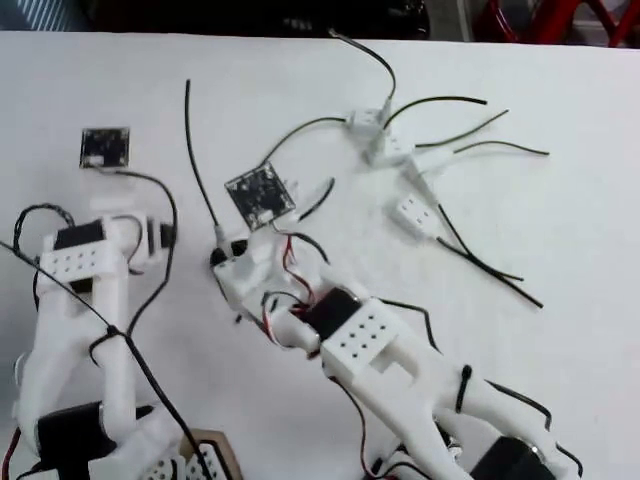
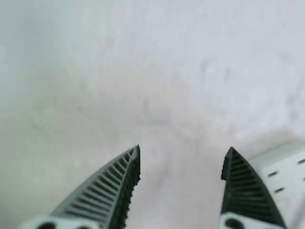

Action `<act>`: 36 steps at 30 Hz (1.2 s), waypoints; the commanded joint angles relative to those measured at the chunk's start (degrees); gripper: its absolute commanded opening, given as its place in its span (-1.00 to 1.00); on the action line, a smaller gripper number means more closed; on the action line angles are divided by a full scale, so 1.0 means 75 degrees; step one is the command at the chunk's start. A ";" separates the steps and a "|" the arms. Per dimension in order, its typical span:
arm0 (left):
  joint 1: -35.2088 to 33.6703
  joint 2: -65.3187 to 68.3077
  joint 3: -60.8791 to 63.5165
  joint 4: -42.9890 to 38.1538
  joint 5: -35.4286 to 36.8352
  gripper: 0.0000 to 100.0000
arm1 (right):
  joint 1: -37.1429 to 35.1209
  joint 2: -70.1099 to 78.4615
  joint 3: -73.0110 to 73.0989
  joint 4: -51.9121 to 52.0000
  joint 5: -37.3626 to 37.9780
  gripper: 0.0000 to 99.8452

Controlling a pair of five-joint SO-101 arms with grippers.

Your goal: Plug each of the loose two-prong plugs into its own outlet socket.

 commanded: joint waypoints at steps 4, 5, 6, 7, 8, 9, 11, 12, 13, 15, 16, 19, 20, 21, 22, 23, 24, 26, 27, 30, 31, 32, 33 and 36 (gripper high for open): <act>0.1166 -0.0440 -0.1477 0.0410 0.0938 -0.44 | -0.0369 -0.0522 0.0141 -0.0193 0.0223 -0.97; 0.1330 -0.0440 -0.1629 0.0668 0.0938 -0.44 | -0.0369 -0.0522 0.0152 -0.0193 0.0246 -0.97; 0.1459 -0.0440 -0.1793 0.0914 0.0949 -0.44 | -0.0369 -0.0522 0.0152 -0.0193 0.0246 -0.97; 0.1577 -0.0440 -0.1934 0.1137 0.0949 -0.44 | -0.0358 -0.0522 0.0152 -0.0193 0.0246 -0.97; 0.1682 -0.0440 -0.2075 0.1336 0.0949 -0.44 | -0.0358 -0.0522 0.0152 -0.0193 0.0246 -0.97; 0.1752 -0.0451 -0.2204 0.1524 0.0961 -0.45 | -0.0346 -0.0522 0.0152 -0.0193 0.0246 -0.97; 0.1858 -0.0674 -0.2321 0.1864 0.0961 -0.45 | -0.0334 -0.0510 0.0152 -0.0193 0.0246 -0.97; 0.1940 -0.0885 -0.2309 0.2004 0.0938 -0.44 | -0.0334 -0.0510 0.0152 -0.0193 0.0246 -0.97; 0.2034 -0.1131 -0.2286 0.2157 0.0926 -0.44 | -0.0334 -0.0510 0.0164 -0.0193 0.0246 -0.97; 0.2256 -0.1694 -0.2028 0.2286 0.0914 -0.44 | -0.0334 -0.0510 0.0164 -0.0193 0.0211 -0.97; 0.2338 -0.1952 -0.1840 0.2286 0.0914 -0.44 | -0.0334 -0.0510 0.0164 -0.0193 0.0211 -0.97; 0.2596 -0.2596 -0.1301 0.2286 0.0750 -0.44 | -0.0311 -0.0510 0.0164 -0.0193 0.0211 -0.97; 0.2643 -0.2772 -0.1149 0.2286 0.0598 -0.44 | -0.0252 -0.0510 0.0164 -0.0193 0.0199 -0.97; 0.2655 -0.2913 -0.1032 0.2286 0.0504 -0.44 | -0.0193 -0.0510 0.0164 -0.0193 0.0199 -0.97; 0.2632 -0.3018 -0.0961 0.2286 0.0481 -0.44 | -0.0123 -0.0510 0.0164 -0.0193 0.0199 -0.97; 0.2585 -0.3089 -0.0914 0.2286 0.0469 -0.44 | -0.0064 -0.0510 0.0164 -0.0193 0.0199 -0.97; 0.2421 -0.3124 -0.0914 0.2286 0.0469 -0.44 | -0.0006 -0.0510 0.0152 -0.0193 0.0199 -0.97; 0.1975 -0.3136 -0.0926 0.2110 0.0481 -0.44 | 0.0029 -0.0510 0.0152 -0.0193 0.0188 -0.97; 0.1670 -0.3124 -0.0926 0.1969 0.0492 -0.44 | 0.0029 -0.0510 0.0152 -0.0193 0.0188 -0.97; 0.0709 -0.3124 -0.0856 0.1723 0.0668 -0.44 | 0.0006 -0.0229 0.0141 -0.0545 0.0188 -0.97; 0.0393 -0.3124 -0.0844 0.1723 0.0844 -0.44 | 0.0018 0.0018 0.0141 -0.0838 0.0188 -0.97; 0.0100 -0.3124 -0.0774 0.1747 0.0985 -0.44 | 0.0029 0.0334 0.0117 -0.1155 0.0199 -0.97; -0.0135 -0.3147 -0.0621 0.1723 0.1090 -0.44 | 0.0041 0.0686 0.0070 -0.1448 0.0246 -0.97; -0.0580 -0.3159 -0.0047 0.1618 0.1114 -0.44 | 0.0041 0.1717 -0.0410 -0.1764 0.0258 -0.97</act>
